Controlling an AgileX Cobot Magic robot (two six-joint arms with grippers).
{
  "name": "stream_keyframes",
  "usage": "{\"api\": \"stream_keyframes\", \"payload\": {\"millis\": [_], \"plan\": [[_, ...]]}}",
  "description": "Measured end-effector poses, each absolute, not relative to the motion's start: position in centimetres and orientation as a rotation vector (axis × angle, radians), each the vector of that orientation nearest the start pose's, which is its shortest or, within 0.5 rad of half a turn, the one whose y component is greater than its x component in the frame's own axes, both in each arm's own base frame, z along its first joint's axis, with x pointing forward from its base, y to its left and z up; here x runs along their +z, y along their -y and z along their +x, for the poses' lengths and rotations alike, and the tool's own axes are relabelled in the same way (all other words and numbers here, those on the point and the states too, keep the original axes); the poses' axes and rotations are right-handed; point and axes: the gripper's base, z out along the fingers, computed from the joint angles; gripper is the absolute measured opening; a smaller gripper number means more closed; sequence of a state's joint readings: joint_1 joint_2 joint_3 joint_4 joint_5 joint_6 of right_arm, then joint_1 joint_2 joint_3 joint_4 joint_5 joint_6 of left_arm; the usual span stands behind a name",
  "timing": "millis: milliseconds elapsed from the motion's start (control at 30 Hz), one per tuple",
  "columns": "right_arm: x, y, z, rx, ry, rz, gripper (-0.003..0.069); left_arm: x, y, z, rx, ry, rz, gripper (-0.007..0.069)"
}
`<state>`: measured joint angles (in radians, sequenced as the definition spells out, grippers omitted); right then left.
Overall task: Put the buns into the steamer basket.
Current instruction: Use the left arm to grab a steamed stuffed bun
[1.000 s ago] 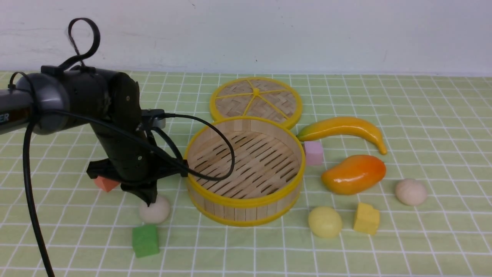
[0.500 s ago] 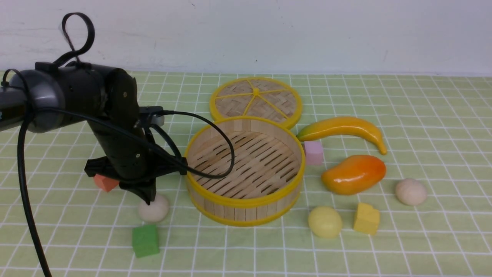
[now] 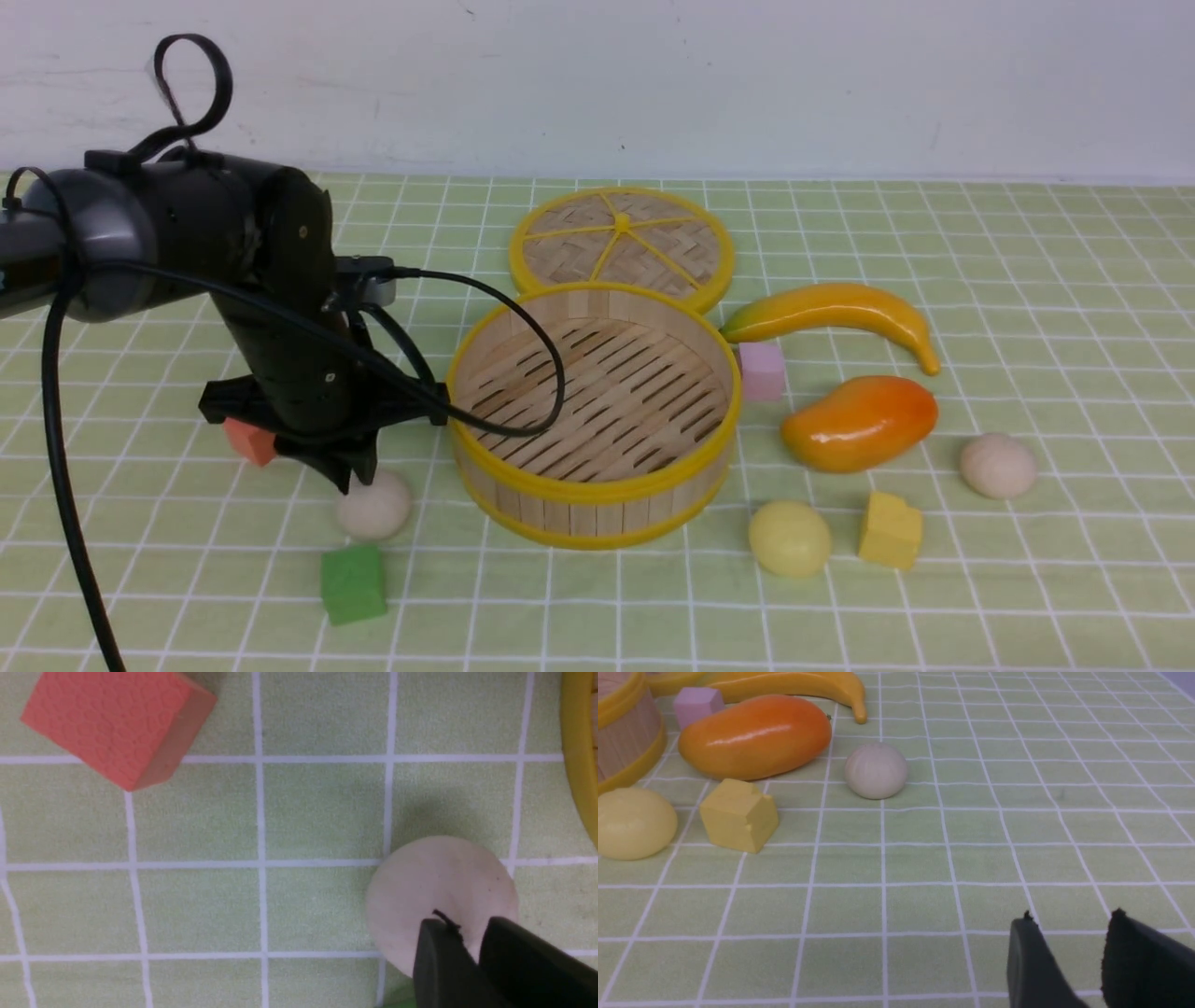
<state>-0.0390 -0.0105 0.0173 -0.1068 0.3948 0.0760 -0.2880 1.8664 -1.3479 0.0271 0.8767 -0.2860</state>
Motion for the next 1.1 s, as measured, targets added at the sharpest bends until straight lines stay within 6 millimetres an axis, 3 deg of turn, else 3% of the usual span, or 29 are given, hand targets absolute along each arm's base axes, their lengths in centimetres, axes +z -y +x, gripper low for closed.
{"api": "stream_keyframes", "payload": {"millis": [233,667,900,1100], "plan": [[17.3,0.6,5.2,-0.081,-1.883,0.044,0.0239,20.9,10.6,36.5,-0.076,-2.881,0.024,0.0241],[17.3,0.6,5.2,-0.081,-1.883,0.044,0.0239,19.2,10.9,36.8,-0.092,-2.929,0.003,0.0249],[17.3,0.6,5.2,-0.081,-1.883,0.044,0.0239,19.0,10.9,36.8,-0.091,-2.932,0.003,0.0216],[17.3,0.6,5.2,-0.081,-1.883,0.044,0.0239,19.0,10.9,36.8,-0.091,-2.932,0.003,0.0084]]}}
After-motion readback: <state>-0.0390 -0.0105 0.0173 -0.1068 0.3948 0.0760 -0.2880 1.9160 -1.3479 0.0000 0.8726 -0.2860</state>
